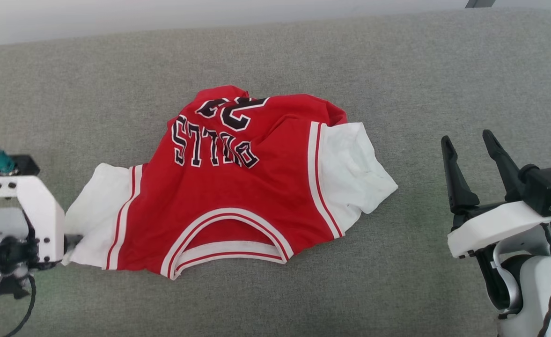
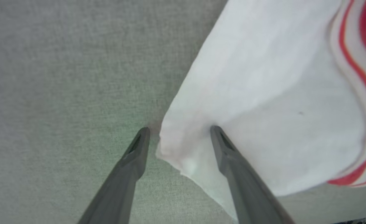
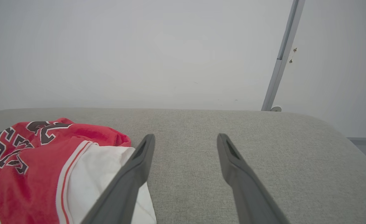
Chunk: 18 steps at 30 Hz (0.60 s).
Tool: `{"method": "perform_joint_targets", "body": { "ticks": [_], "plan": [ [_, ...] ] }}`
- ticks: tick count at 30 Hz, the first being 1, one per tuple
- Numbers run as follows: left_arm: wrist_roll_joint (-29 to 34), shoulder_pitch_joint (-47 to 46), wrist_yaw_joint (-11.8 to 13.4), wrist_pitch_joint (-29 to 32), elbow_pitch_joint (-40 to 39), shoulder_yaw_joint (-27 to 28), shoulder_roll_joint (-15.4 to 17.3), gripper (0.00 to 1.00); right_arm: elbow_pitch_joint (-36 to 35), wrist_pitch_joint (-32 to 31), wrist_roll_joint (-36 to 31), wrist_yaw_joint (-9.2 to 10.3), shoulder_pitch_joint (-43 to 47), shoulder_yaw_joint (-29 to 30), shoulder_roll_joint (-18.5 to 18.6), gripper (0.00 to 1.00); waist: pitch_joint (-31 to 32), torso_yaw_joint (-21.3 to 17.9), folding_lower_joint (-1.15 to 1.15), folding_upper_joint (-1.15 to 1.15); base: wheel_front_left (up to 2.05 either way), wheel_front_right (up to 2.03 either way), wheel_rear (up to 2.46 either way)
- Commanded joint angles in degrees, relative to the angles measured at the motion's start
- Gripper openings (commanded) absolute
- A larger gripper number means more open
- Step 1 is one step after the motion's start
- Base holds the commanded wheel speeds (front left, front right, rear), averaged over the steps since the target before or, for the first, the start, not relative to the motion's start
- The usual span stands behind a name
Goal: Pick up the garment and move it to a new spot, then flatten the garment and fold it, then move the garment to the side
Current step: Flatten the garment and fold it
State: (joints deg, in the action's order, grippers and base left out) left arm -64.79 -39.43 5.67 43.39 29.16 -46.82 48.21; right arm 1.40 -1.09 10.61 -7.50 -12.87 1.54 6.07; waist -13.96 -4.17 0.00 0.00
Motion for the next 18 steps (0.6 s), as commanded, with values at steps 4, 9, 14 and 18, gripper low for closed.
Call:
{"method": "perform_joint_targets", "body": {
  "ticks": [4,9,14,18],
  "plan": [
    [-1.8,2.7,0.7,-1.7,-0.6,1.2,-0.5,1.00,-0.5,-1.0,0.6,0.02,-0.2,-0.4,0.7,1.00,-0.5,0.1,0.00,0.00,0.00,0.00,0.00],
    [-3.7,4.0,0.1,-4.0,-0.3,2.4,-2.2,1.00,-0.5,-3.2,2.2,0.02,0.0,-2.4,2.0,1.00,-0.7,0.3,0.00,0.00,0.00,0.00,0.00],
    [-4.5,4.8,1.2,-3.2,0.7,1.9,-3.5,0.00,0.2,-8.4,4.6,0.02,0.4,-6.4,4.6,1.00,-0.9,0.7,0.00,0.00,0.00,0.00,0.00],
    [-4.8,3.8,1.1,-3.8,0.6,2.3,-4.4,0.00,1.2,-14.5,6.8,0.02,-0.6,-9.8,7.5,1.00,-1.6,1.2,0.00,0.00,0.00,0.00,0.00]
  ]
}}
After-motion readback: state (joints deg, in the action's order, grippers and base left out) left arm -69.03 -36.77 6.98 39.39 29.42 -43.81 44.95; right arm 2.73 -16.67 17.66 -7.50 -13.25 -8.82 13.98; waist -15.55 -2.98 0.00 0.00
